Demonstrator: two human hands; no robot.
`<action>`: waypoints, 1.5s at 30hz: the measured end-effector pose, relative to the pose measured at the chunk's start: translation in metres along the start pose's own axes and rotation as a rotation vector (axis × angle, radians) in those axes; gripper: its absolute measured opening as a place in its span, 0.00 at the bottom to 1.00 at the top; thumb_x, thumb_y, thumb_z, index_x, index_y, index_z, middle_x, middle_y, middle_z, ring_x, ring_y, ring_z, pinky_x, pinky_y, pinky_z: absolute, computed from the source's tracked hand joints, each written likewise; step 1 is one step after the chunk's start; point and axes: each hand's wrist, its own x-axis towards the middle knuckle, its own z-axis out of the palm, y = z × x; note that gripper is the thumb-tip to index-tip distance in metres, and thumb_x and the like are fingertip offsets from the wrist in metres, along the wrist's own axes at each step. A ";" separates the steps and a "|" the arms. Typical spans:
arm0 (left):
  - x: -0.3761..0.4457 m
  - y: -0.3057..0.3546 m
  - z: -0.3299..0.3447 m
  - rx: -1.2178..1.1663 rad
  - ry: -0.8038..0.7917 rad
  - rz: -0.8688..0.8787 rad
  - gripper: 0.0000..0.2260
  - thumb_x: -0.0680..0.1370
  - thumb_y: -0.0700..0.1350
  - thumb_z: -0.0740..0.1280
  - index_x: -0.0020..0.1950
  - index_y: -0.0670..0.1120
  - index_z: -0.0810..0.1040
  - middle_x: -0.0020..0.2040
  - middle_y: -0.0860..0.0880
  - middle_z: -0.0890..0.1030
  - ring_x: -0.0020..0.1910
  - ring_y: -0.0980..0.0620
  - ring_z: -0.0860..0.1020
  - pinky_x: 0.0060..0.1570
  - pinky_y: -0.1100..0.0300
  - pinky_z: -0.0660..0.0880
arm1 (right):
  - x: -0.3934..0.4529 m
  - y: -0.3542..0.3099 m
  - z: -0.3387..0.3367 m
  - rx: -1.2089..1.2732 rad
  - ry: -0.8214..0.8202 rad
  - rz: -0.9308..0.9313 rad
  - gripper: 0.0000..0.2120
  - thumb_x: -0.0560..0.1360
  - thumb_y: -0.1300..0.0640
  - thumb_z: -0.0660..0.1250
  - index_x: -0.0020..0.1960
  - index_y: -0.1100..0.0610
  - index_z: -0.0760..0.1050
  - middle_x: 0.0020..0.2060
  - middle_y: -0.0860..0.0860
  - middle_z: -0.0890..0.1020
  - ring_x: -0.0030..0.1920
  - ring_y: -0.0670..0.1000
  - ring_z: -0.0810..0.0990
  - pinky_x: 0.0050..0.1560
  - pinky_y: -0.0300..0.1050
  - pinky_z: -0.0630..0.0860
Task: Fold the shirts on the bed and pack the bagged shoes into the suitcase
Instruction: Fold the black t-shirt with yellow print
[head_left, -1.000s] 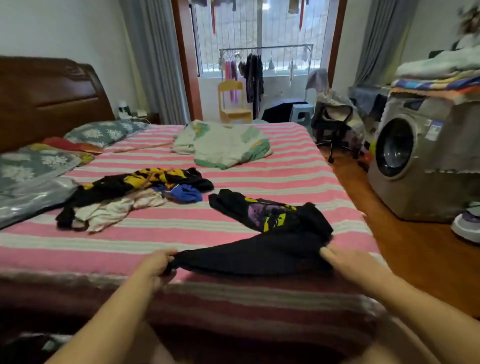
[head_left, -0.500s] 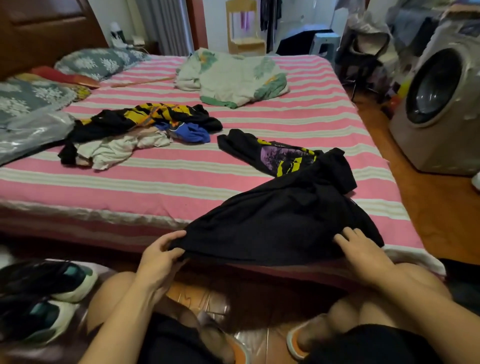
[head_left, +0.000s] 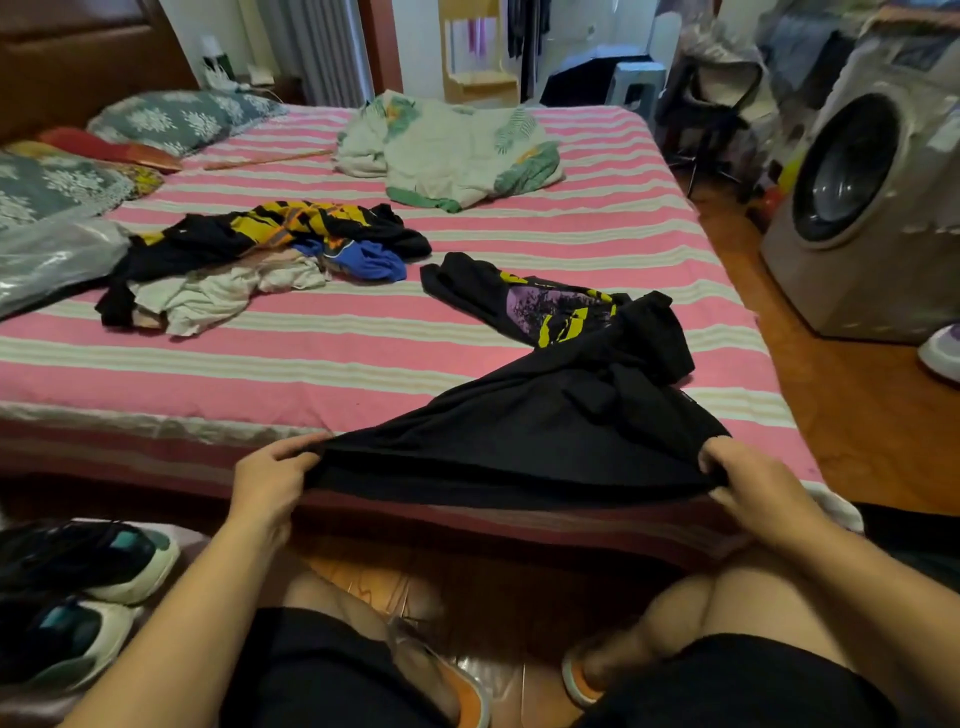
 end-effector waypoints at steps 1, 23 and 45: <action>0.003 0.002 -0.003 0.087 0.031 0.038 0.14 0.78 0.29 0.65 0.58 0.42 0.84 0.52 0.40 0.84 0.41 0.50 0.79 0.35 0.68 0.76 | -0.003 0.006 -0.003 0.008 -0.001 -0.044 0.21 0.61 0.71 0.73 0.41 0.50 0.69 0.36 0.49 0.75 0.35 0.56 0.73 0.35 0.52 0.71; -0.106 0.080 0.038 0.040 -0.324 0.397 0.06 0.77 0.36 0.72 0.49 0.43 0.78 0.45 0.46 0.81 0.39 0.51 0.79 0.39 0.55 0.75 | 0.006 -0.256 0.014 0.451 0.015 -0.331 0.17 0.72 0.48 0.69 0.59 0.49 0.73 0.52 0.43 0.75 0.55 0.45 0.74 0.57 0.40 0.72; 0.002 0.050 -0.038 -0.057 0.469 0.214 0.13 0.78 0.35 0.56 0.50 0.46 0.80 0.45 0.42 0.77 0.46 0.44 0.75 0.47 0.53 0.69 | 0.069 -0.043 -0.034 -0.024 0.433 0.537 0.09 0.70 0.69 0.66 0.49 0.63 0.74 0.50 0.65 0.76 0.49 0.67 0.77 0.47 0.57 0.75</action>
